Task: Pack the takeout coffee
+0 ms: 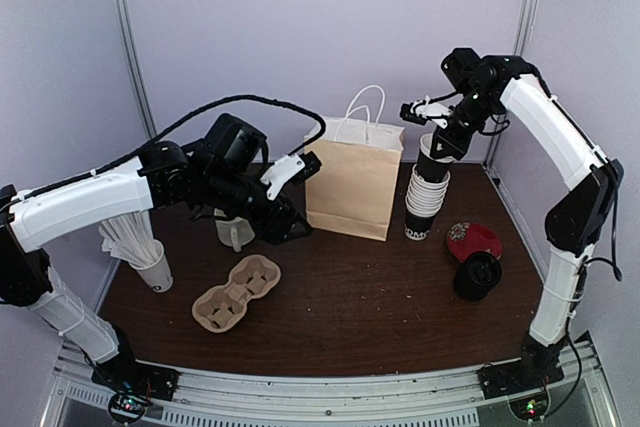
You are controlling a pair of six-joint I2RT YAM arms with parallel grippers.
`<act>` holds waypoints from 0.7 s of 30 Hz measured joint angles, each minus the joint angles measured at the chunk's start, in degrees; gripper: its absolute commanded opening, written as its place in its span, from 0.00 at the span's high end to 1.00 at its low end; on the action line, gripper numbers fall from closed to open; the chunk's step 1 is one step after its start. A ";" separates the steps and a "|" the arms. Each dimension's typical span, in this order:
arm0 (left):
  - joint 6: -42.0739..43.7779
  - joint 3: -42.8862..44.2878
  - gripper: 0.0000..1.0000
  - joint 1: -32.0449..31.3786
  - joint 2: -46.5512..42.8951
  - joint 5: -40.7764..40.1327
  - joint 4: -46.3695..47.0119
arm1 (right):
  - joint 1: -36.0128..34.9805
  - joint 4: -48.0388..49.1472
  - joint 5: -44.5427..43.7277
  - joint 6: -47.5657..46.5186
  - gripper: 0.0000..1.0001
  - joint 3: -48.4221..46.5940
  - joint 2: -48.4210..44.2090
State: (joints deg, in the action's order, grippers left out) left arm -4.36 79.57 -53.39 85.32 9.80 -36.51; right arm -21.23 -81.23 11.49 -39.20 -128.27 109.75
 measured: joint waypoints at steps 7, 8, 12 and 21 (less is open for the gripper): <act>-0.02 0.02 0.40 -0.20 0.13 0.04 -0.02 | -0.31 -0.44 0.13 -0.04 1.00 0.33 -3.69; -0.02 0.02 0.41 -0.22 0.13 0.04 -0.02 | -0.33 -0.42 0.24 -0.02 1.00 0.42 -4.55; -0.02 0.04 0.40 -0.26 0.13 0.02 -0.24 | -0.35 -0.33 0.24 0.09 1.00 1.49 -8.59; 0.00 1.84 0.40 -0.35 0.07 -1.36 -1.75 | -0.39 -0.02 1.66 -0.44 1.00 6.49 -20.55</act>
State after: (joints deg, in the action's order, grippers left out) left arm -4.36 81.41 -53.74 85.38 8.45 -38.26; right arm -21.63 -81.25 13.15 -39.64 -121.78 89.21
